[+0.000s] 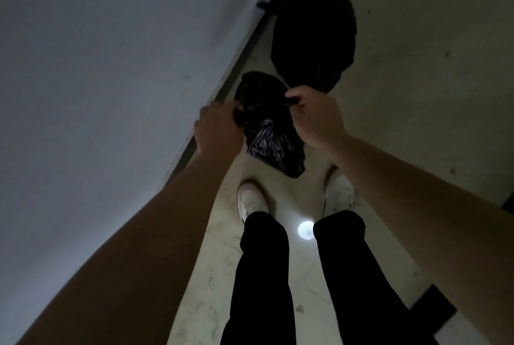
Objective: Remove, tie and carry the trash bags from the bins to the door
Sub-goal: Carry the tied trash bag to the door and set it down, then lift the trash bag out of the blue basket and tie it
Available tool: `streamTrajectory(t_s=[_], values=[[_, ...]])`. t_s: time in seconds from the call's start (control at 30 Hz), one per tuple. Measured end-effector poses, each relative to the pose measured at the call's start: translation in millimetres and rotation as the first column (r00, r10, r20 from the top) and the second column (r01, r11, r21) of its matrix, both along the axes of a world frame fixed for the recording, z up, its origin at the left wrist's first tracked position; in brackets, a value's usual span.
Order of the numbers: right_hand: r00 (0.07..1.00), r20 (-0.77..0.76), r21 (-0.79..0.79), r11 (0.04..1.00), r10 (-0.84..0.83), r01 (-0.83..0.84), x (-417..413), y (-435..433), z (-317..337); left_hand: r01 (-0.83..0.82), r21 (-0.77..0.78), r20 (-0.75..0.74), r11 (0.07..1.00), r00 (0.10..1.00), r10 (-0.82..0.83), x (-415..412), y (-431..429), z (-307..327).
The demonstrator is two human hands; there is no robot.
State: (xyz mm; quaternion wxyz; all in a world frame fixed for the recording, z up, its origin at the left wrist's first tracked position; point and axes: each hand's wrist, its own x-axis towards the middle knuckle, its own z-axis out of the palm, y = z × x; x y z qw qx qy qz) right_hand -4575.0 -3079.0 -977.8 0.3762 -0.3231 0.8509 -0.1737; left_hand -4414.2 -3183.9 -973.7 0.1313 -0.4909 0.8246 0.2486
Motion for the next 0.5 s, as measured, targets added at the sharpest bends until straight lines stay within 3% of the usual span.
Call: streamTrajectory(t_s=[0.13, 0.3, 0.5], values=[[0.999, 0.001, 0.034, 0.998, 0.054, -0.054, 3, 3, -32, -0.051, -0.002, -0.037, 0.999, 0.998, 0.051, 11, 13, -27], [0.995, -0.006, 0.112, 0.988, 0.104, -0.102, -6, 18, -8, -0.025, -0.095, -0.028, 0.995, 0.999, 0.023, 36, 23, 3], [0.919, -0.331, -0.018, 0.972, 0.215, -0.234, -56, -3, 108, 0.14, -0.331, -0.087, 0.933, 0.98, -0.178, 0, -8, 107]])
